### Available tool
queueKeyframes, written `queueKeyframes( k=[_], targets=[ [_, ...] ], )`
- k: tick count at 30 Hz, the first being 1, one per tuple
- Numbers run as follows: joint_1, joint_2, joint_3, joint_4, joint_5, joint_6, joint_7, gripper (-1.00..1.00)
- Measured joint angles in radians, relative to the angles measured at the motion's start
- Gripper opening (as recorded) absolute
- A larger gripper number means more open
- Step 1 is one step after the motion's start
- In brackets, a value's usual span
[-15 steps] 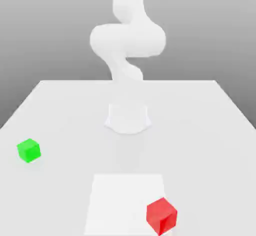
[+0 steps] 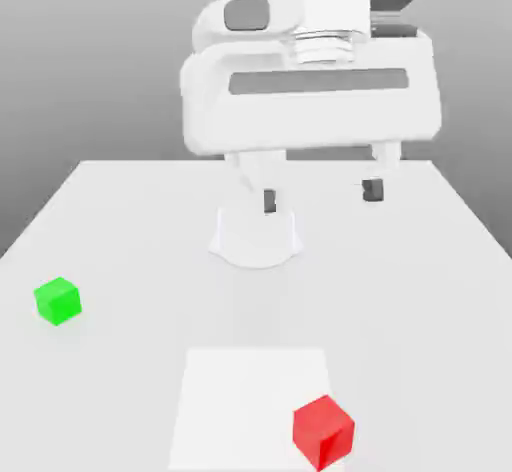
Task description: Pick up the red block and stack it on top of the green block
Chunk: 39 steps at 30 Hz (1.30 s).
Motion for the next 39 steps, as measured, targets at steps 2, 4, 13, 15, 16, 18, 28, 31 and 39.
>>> queueKeyframes(
  k=[2,4,13,15,16,18,28,31,39],
  targets=[
    [0.011,0.072,0.004,-0.013,0.001,0.028,-0.031,0.0],
    [0.022,0.144,0.009,-0.026,-0.002,0.056,-0.059,0.0],
    [0.033,0.468,0.023,-0.049,-0.042,0.232,-0.122,0.0],
    [0.031,0.532,0.026,-0.04,-0.038,0.285,-0.126,-1.0],
    [0.031,0.532,0.026,-0.04,-0.038,0.285,-0.126,-1.0],
    [0.031,0.532,0.026,-0.04,-0.038,0.284,-0.126,-1.0],
    [0.002,0.356,0.0,-0.078,-0.055,0.148,-0.158,-1.0],
    [-0.085,0.299,-0.073,-0.12,-0.076,0.135,-0.277,-1.0],
    [-0.461,0.15,-0.27,-0.245,-0.15,0.119,-0.654,-1.0]
  ],
)
